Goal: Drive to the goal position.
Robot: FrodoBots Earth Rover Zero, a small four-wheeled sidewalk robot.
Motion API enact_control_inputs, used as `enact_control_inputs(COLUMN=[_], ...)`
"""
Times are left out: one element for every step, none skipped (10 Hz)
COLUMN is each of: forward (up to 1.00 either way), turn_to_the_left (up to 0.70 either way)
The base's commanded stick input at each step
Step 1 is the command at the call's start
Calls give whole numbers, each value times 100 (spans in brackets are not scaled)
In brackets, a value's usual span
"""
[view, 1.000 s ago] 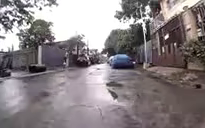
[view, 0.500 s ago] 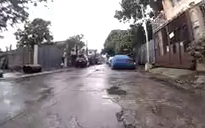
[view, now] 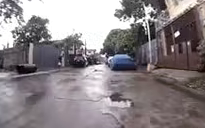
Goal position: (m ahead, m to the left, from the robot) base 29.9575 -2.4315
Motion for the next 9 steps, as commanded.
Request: enact_control_inputs(forward=[100, 100, 100, 100, 100, 100, 100, 100, 100], turn_to_the_left=[0, 0, 0, 0, 11, 27, 19, 0, 0])
